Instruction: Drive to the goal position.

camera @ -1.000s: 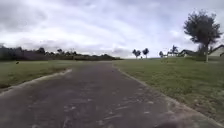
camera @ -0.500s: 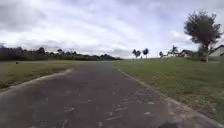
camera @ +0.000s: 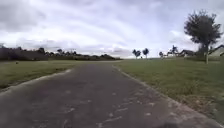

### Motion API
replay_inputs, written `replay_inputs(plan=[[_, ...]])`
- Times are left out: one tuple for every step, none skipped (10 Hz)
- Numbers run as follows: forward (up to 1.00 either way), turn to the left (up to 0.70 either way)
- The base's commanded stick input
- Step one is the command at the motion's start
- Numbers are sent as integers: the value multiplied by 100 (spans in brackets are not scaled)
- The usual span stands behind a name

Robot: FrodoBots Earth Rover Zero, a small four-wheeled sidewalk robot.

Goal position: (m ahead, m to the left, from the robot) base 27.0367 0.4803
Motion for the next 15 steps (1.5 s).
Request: replay_inputs(plan=[[9,1],[9,1],[9,1],[9,1],[9,1],[9,1],[9,1],[9,1],[9,1],[9,1],[9,1],[9,1],[9,1],[9,1],[9,1]])
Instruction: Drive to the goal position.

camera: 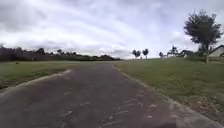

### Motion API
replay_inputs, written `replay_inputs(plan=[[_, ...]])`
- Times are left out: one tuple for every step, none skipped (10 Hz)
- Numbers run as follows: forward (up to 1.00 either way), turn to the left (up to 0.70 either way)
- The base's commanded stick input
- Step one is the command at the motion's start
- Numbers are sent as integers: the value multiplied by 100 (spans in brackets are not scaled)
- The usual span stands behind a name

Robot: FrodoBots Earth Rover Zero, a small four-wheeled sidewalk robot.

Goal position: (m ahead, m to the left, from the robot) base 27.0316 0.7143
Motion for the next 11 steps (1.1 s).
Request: replay_inputs(plan=[[9,1],[9,1],[9,1],[9,1],[9,1],[9,1],[9,1],[9,1],[9,1],[9,1],[9,1]])
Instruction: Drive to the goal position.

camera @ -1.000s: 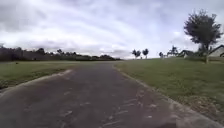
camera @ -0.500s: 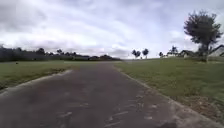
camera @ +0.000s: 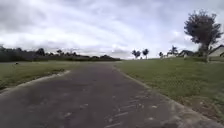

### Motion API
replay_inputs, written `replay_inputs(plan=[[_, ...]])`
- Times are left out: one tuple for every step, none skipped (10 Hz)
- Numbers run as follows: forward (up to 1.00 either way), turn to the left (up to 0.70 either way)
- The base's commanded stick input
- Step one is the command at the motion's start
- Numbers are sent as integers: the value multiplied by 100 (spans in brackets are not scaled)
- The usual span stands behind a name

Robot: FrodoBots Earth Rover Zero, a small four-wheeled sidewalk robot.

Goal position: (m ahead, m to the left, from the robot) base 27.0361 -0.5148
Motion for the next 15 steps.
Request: replay_inputs(plan=[[9,1],[9,1],[9,1],[9,1],[9,1],[9,1],[9,1],[9,1],[9,1],[9,1],[9,1],[9,1],[9,1],[9,1],[9,1]])
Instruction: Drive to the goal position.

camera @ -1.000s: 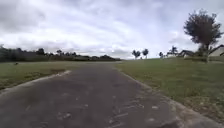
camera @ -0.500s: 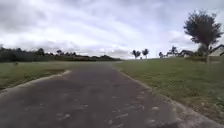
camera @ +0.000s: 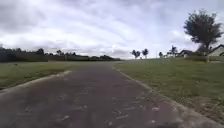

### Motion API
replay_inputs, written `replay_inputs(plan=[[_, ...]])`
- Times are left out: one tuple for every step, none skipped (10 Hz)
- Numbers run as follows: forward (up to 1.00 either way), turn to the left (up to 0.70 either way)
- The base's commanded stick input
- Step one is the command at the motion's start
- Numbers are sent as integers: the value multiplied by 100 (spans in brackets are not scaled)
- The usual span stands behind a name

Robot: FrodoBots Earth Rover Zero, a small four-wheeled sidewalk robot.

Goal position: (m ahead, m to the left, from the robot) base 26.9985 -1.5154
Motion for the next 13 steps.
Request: replay_inputs(plan=[[9,1],[9,1],[9,1],[9,1],[9,1],[9,1],[9,1],[9,1],[9,1],[9,1],[9,1],[9,1],[9,1]])
